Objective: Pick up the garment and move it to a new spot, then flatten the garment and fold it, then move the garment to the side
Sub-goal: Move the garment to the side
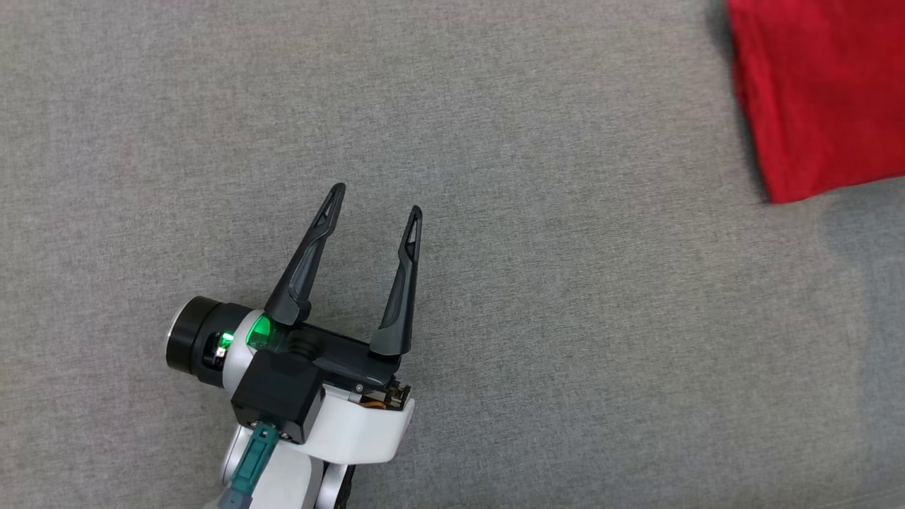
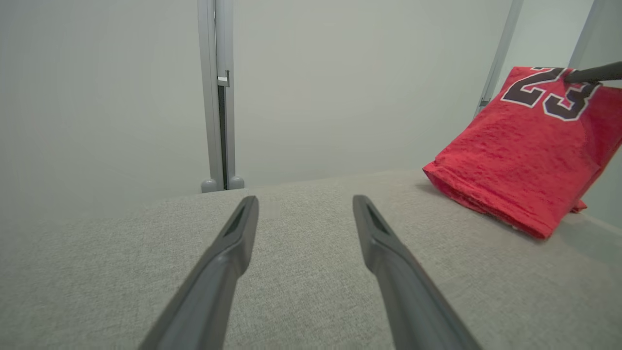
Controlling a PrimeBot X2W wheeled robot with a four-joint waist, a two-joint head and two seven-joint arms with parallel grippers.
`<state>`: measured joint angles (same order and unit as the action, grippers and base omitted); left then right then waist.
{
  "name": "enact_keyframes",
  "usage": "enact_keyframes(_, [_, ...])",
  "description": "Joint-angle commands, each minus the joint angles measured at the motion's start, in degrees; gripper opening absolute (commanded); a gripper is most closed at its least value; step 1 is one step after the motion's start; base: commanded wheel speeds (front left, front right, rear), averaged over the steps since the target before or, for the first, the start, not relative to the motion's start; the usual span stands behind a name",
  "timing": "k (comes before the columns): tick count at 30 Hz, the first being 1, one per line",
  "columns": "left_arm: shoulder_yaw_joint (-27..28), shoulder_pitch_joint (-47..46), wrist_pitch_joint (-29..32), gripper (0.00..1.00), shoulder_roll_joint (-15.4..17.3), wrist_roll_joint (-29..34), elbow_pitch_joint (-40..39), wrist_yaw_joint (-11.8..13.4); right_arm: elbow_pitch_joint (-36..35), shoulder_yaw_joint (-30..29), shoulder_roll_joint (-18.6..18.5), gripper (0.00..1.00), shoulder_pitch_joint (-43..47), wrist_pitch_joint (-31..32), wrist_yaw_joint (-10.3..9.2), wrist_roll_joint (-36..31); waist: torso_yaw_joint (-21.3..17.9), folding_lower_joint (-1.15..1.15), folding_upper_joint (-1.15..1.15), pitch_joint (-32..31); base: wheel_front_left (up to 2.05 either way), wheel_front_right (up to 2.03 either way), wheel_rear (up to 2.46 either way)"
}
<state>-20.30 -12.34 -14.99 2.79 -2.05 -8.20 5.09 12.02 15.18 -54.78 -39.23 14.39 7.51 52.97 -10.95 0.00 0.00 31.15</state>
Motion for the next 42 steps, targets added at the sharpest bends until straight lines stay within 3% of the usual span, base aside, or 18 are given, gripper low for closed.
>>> enact_keyframes(1, [0.23, -1.1, -0.25, 1.0, 0.23, 0.47, 0.11, -0.3, 1.37, -1.64, -0.88, 0.0, -0.42, 0.12, -0.05, -0.77, 0.73, 0.0, 0.0, 0.67, 0.0, 0.0, 0.0])
enact_keyframes(9, [0.33, -1.34, -0.25, 1.0, 0.25, 0.93, 0.17, -1.0, 9.67, -5.65, -1.75, 0.0, 2.3, -1.7, -0.05, -2.44, 2.86, 0.0, 0.0, 1.66, 0.0, 0.0, 0.0])
enact_keyframes(13, [0.65, -1.5, -0.25, 1.0, 0.43, 1.31, -0.28, -1.07, 17.33, -7.81, -0.36, 0.0, 2.69, -5.77, -0.06, -6.46, 4.16, 0.0, 0.0, 2.13, 0.0, 0.0, 0.0])
enact_keyframes(19, [0.73, -1.18, -0.25, 1.0, 0.92, 1.77, -0.81, -1.35, 31.19, -11.41, 6.83, 0.0, -1.88, -14.42, -0.06, -17.18, 5.48, 0.0, 0.0, 2.8, 0.0, 0.0, 0.0])
enact_keyframes(21, [0.55, -1.16, -0.25, 1.0, 0.98, 1.81, -0.92, -1.4, 35.33, -12.43, 8.86, 0.13, -3.89, -17.51, -0.06, -21.2, 5.88, 0.0, 0.0, 2.92, 0.0, 0.0, 0.0])
enact_keyframes(22, [0.47, -1.15, -0.25, 1.0, 1.01, 1.93, -0.95, -1.38, 37.85, -13.32, 9.61, 0.3, -4.88, -19.21, -0.06, -23.62, 6.06, 0.0, 0.0, 2.93, 0.0, 0.0, 0.0])
enact_keyframes(23, [0.37, -1.13, -0.25, 1.0, 1.05, 2.06, -0.98, -1.37, 39.94, -14.48, 10.03, 0.96, -6.01, -21.69, -0.07, -26.23, 6.24, 0.0, 0.0, 2.94, 0.0, 0.0, 0.0])
enact_keyframes(27, [0.02, -0.92, -0.25, 1.0, 1.08, 2.04, -0.65, -1.08, 45.75, -20.91, 12.56, 1.0, -9.84, -29.06, -0.09, -37.95, 6.97, 0.0, 0.0, 2.28, 0.0, 0.0, 0.0])
enact_keyframes(30, [0.06, -0.03, -0.25, 1.0, 0.97, 1.51, 0.08, -0.52, 41.2, -26.92, 16.64, 1.0, -8.93, -29.58, -0.09, -45.75, 7.3, 0.0, 0.0, 0.61, 0.0, 0.0, 0.0])
enact_keyframes(34, [0.78, 1.28, -0.25, 1.0, 0.76, 0.25, 1.04, 0.63, 29.37, -31.17, 26.71, 1.0, -1.21, -29.52, -0.09, -51.95, 7.63, 0.0, 0.0, -3.23, 0.0, 0.0, 0.0])
enact_keyframes(38, [2.24, 3.26, -0.25, 1.0, 0.48, -2.55, 2.37, 1.86, 17.82, -28.39, 35.74, 1.0, 7.72, -29.53, -0.09, -51.66, 7.74, 0.0, 0.0, -8.27, 0.0, 0.0, 0.0])
enact_keyframes(42, [3.72, 5.82, -0.25, 1.0, 0.32, -5.76, 2.65, 1.96, 8.56, -22.99, 41.31, 1.0, 16.52, -29.51, -0.09, -50.0, 7.88, 0.0, 0.0, -13.63, 0.0, 0.0, 0.0])
